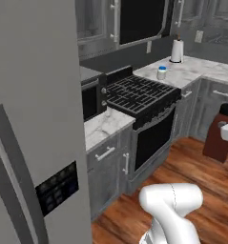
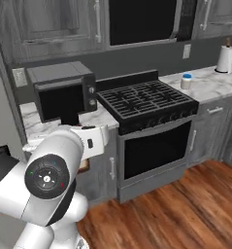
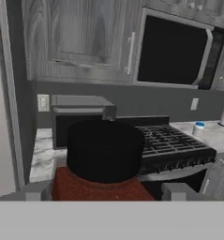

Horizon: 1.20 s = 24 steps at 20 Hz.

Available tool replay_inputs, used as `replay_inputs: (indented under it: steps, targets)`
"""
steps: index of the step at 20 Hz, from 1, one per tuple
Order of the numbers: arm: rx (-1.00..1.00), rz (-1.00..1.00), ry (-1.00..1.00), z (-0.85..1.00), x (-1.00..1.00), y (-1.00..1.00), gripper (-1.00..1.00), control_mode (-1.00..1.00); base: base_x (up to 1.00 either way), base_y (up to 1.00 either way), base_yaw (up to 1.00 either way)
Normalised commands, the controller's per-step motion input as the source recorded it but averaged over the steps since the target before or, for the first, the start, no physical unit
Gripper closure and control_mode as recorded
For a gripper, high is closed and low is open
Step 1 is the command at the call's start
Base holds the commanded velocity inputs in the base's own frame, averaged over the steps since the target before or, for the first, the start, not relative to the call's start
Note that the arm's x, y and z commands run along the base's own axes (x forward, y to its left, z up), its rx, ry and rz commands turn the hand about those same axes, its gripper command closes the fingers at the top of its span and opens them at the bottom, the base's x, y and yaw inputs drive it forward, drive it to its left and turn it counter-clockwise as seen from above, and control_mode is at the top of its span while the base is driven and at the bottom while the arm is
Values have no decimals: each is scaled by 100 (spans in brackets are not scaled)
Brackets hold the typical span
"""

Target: Collect the paprika, mayonnaise, and shaker from the cabinet and place them next to the stove.

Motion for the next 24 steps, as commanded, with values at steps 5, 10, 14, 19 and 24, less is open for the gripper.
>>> replay_inputs:
  steps: [5, 10, 14, 19, 24]
  targets:
    - [0, 0, 0, 0, 0, 0, 100, 100, 68, -79, 27]
    - [0, 0, 0, 0, 0, 0, 100, 100, 67, -80, 27]
    - [0, 0, 0, 0, 0, 0, 100, 100, 67, -79, 27]
    - [0, 0, 0, 0, 0, 0, 100, 100, 66, -77, 28]
    - [0, 0, 0, 0, 0, 0, 100, 100, 68, -71, 28]
